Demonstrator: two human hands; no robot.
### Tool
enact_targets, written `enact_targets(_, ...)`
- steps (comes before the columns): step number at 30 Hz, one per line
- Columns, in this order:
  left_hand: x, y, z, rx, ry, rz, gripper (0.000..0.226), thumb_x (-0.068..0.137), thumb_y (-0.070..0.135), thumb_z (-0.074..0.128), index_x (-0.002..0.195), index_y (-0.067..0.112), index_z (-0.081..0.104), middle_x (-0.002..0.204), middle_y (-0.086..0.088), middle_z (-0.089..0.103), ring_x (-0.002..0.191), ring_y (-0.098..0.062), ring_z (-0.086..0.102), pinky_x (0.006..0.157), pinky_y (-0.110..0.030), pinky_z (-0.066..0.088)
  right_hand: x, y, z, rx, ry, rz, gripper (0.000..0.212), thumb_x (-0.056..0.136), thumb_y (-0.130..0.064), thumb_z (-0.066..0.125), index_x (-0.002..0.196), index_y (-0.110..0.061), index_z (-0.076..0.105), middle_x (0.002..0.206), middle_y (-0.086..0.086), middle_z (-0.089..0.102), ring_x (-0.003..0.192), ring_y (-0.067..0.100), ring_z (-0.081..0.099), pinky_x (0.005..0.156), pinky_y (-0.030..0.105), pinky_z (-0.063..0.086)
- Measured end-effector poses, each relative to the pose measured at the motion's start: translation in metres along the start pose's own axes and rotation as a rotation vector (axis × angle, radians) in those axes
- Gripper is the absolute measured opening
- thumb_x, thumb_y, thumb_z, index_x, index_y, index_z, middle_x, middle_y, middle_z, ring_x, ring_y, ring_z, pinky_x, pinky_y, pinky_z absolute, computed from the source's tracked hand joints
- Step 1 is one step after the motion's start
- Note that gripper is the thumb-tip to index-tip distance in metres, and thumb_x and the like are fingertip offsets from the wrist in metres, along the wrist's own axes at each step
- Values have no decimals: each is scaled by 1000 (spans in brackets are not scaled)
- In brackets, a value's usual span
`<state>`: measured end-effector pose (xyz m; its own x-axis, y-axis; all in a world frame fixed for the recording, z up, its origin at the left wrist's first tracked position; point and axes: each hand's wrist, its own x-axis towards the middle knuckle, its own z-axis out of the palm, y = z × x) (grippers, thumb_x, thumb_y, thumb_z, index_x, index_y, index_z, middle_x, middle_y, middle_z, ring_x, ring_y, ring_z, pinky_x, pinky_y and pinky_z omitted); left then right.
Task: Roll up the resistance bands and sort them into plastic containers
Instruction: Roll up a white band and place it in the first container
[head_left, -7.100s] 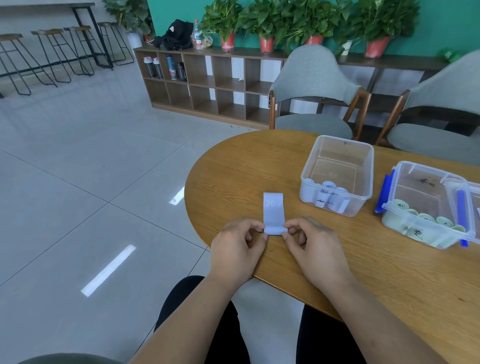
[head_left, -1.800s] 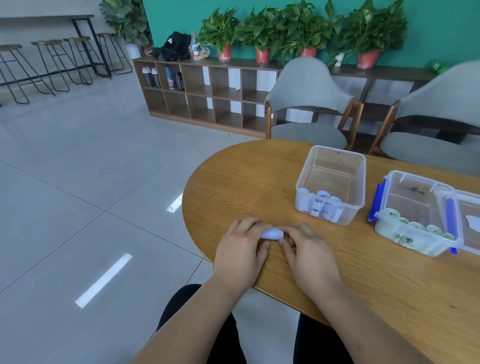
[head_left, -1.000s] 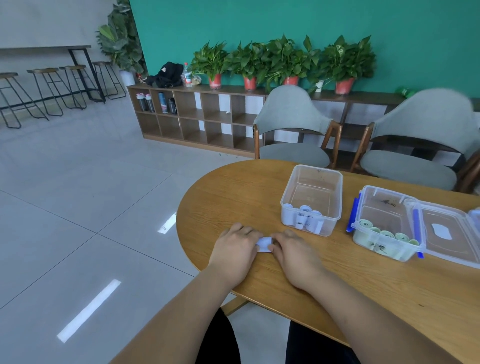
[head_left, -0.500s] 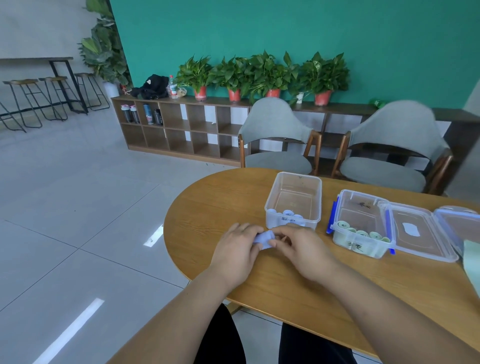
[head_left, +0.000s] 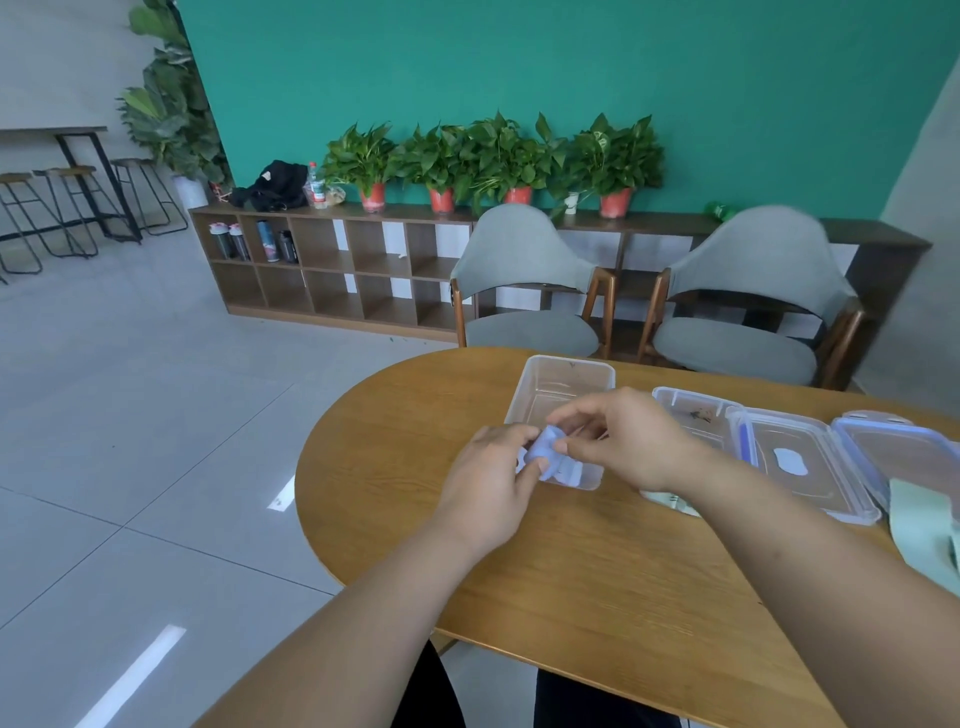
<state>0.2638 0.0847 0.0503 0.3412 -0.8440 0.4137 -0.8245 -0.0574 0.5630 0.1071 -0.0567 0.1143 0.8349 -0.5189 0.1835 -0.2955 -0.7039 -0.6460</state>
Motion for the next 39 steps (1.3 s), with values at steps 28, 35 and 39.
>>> enact_targets(28, 65, -1, 28, 440, -231, 240, 46, 93, 42, 73, 137, 32, 64, 130, 13, 67, 125, -16, 44, 103, -34, 39, 62, 43, -22, -748, -229, 155, 32, 99, -24, 69, 131, -27, 71, 124, -2, 73, 110, 19, 67, 93, 33, 57)
enact_targets(35, 68, -1, 29, 571, -304, 315, 34, 97, 38, 66, 130, 30, 68, 125, 12, 66, 122, -19, 46, 104, -35, 38, 73, 42, -13, -745, -327, 172, 33, 96, -20, 74, 128, -26, 74, 124, -3, 72, 106, 17, 68, 89, 28, 56)
enact_targets(39, 70, -2, 29, 610, -319, 317, 31, 98, 33, 66, 129, 29, 68, 122, 11, 66, 119, -19, 45, 102, -35, 39, 74, 50, -10, -683, -345, 178, 27, 90, -19, 81, 116, -25, 78, 114, -5, 72, 99, 16, 67, 74, 23, 48)
